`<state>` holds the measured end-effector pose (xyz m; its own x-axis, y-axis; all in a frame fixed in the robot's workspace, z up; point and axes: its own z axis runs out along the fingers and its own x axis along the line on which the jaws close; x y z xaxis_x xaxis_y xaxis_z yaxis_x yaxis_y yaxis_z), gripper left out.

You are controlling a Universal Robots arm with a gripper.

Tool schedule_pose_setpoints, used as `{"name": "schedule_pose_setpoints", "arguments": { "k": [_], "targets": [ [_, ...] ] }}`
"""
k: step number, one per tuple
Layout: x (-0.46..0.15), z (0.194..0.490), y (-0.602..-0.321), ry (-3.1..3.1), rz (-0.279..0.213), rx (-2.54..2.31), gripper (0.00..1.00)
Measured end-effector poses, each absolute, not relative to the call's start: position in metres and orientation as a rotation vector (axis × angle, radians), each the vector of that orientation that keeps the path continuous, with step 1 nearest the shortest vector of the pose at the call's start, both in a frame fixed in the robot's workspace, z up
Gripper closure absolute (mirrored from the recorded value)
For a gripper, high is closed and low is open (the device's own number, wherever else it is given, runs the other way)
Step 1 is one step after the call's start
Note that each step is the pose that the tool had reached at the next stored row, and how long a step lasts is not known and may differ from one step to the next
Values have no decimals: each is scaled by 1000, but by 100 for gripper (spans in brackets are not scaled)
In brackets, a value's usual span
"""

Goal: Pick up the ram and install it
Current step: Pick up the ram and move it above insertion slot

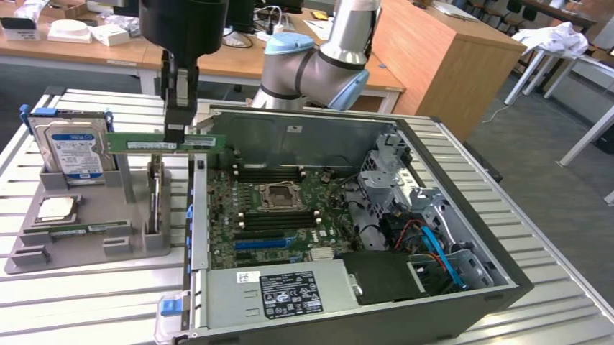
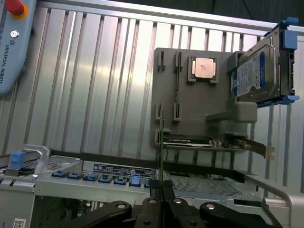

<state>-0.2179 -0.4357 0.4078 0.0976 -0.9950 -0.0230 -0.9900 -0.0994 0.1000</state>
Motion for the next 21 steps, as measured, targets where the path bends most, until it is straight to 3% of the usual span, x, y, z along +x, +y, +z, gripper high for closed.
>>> {"name": "schedule_pose_setpoints", "arguments": {
  "k": [21],
  "targets": [
    [-205,407,-436,-2067,-133,2282,88]
  ]
}}
